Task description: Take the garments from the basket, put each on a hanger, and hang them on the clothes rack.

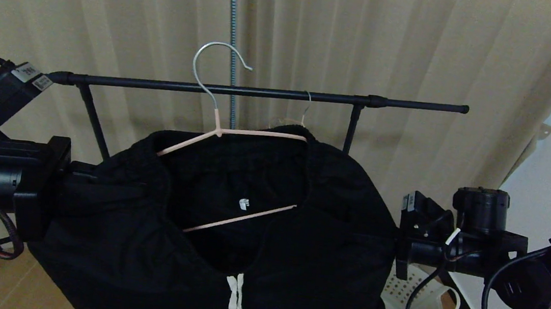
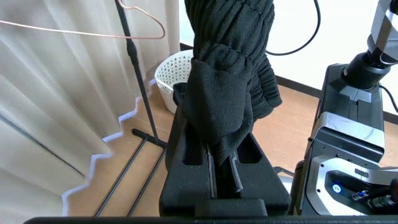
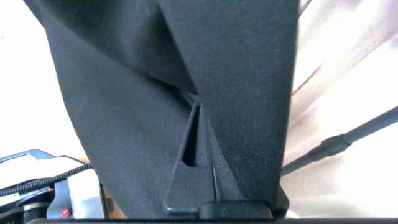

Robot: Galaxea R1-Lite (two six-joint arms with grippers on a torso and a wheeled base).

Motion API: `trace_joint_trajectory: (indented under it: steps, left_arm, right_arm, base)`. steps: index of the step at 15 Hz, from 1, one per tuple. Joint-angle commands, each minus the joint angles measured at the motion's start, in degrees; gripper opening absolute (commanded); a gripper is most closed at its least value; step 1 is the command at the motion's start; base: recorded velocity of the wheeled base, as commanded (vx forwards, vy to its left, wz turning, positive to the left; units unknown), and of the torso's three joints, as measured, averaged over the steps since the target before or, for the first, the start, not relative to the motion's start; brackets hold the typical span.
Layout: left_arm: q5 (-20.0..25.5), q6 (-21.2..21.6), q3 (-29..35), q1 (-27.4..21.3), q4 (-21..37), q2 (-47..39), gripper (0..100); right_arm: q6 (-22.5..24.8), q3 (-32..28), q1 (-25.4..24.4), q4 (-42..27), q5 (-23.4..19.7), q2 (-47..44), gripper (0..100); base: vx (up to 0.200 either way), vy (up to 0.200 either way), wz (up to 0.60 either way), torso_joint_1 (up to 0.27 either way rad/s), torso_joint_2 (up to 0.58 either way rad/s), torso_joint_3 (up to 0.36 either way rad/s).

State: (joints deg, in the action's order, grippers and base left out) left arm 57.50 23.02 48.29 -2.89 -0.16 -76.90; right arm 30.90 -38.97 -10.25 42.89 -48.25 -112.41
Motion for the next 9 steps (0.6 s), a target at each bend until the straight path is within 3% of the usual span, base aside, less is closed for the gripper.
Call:
trace_joint_trajectory:
  steps: [1, 6, 9]
  left_arm:
    - [0.0, 0.0, 0.0, 0.3, 0.2, -0.3, 0]
    - [0.0, 0.1, -4.6, 7.4, 0.0, 1.4, 0]
    - [-0.1, 0.1, -7.2, 10.6, 0.0, 3.2, 0]
  right_arm:
    - [0.4, 0.6, -0.6, 0.0, -0.1, 0.6, 100]
    - [0.3, 0.2, -0.6, 0.2, 1.1, 3.5, 100]
    - [-0.5, 0.0, -3.1, 0.3, 8.0, 5.2, 100]
  base:
    - [0.0, 0.0, 0.0, 0.0, 0.0, 0.0]
    - [0.0, 0.0, 0.0, 0.0, 0.0, 0.0]
    - [0.0, 0.0, 0.0, 0.0, 0.0, 0.0]
